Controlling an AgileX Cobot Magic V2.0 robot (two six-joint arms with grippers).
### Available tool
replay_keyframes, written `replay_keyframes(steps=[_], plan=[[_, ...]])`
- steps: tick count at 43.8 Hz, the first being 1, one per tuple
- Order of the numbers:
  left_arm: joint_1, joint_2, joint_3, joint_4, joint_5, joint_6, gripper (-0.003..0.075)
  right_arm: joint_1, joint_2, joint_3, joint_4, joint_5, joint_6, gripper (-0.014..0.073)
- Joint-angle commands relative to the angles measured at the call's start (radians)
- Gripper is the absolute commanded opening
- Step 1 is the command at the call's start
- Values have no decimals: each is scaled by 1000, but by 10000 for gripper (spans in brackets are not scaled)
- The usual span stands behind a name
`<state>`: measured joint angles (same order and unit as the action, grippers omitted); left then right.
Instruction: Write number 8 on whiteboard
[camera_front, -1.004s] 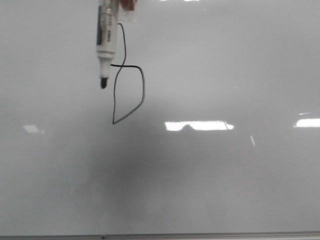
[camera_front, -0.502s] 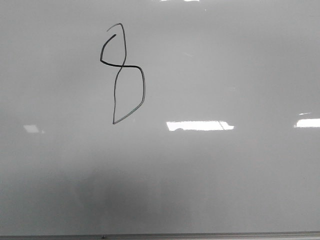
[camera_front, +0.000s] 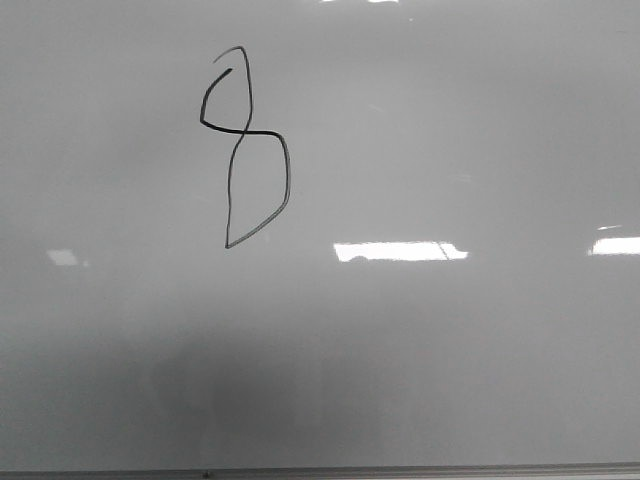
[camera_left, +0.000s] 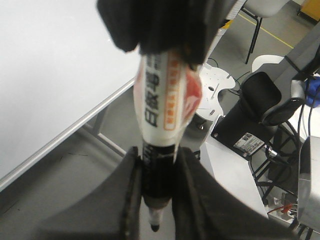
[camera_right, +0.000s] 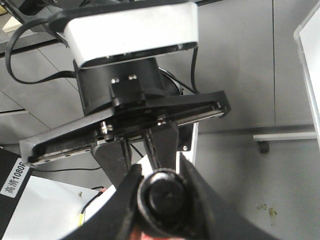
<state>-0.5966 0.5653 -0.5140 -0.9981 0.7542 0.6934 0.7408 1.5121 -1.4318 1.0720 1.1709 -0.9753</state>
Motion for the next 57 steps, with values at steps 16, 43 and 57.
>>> replay_keyframes(steps=[16, 43, 57], plan=[[-4, 49, -36, 147, -86, -125, -21, -71, -110, -29, 43, -74, 1, 630], [510, 471, -231, 989, -230, -717, -21, -469, -971, 851, -182, -661, 207, 304], [644, 603, -231, 989, -420, -716, -20, -485, -1350, 1120, -182, -856, 214, -69]])
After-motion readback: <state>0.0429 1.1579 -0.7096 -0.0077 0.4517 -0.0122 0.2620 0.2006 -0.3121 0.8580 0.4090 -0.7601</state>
